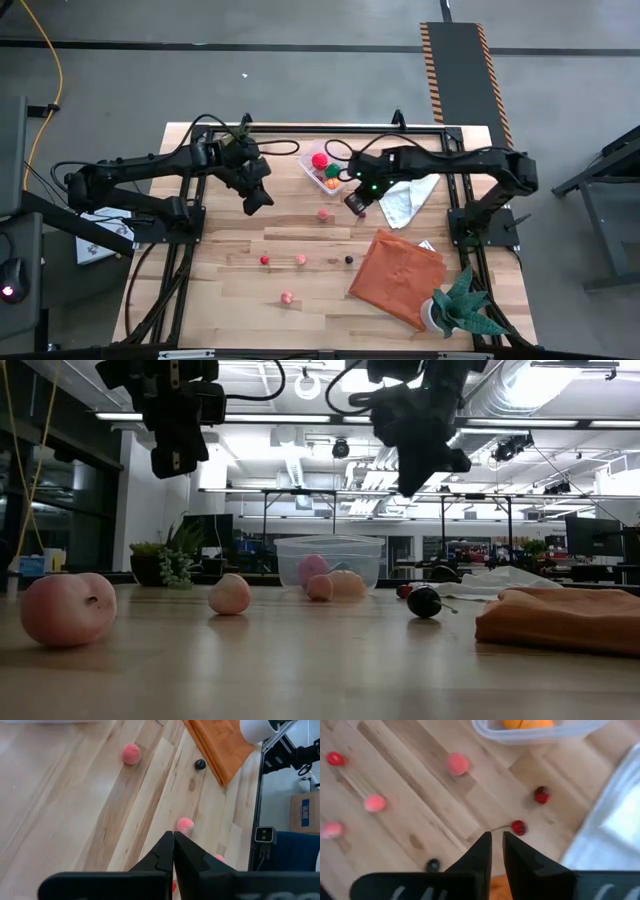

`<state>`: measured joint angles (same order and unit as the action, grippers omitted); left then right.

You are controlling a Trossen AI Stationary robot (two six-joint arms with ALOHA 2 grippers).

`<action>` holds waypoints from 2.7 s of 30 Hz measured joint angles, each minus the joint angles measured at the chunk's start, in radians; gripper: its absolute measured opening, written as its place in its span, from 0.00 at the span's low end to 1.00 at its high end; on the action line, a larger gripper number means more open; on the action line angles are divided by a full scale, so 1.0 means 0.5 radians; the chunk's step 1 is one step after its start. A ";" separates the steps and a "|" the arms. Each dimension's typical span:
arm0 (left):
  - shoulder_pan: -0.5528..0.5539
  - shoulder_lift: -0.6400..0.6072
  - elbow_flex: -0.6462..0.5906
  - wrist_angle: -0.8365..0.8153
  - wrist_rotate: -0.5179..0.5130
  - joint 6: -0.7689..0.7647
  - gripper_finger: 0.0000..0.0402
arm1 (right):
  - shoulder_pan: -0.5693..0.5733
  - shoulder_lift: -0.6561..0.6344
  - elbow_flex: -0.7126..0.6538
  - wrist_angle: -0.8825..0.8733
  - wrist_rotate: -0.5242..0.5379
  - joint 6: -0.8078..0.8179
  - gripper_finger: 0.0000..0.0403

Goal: Pick and placing Produce into tupperware
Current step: Put the bottom dark red cherry into the transparent bin

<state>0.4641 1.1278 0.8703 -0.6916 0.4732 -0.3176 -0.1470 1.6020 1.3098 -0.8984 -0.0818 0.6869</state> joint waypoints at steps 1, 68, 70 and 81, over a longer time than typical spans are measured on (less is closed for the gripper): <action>0.000 0.000 0.000 -0.010 -0.001 0.001 0.00 | 0.001 0.018 0.001 0.024 -0.004 0.044 0.11; 0.001 0.001 0.002 -0.032 -0.021 0.325 0.00 | 0.015 0.356 -0.575 0.649 0.001 1.139 0.41; 0.000 0.001 0.002 -0.032 -0.021 0.327 0.00 | 0.015 0.356 -0.575 0.648 0.003 1.140 0.41; 0.001 0.001 0.002 -0.031 -0.027 0.328 0.00 | -0.005 0.356 -0.575 0.638 0.001 1.138 0.41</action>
<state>0.4644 1.1282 0.8711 -0.7071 0.4599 -0.1535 -0.1494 1.7802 1.0222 -0.5793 -0.0811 1.2559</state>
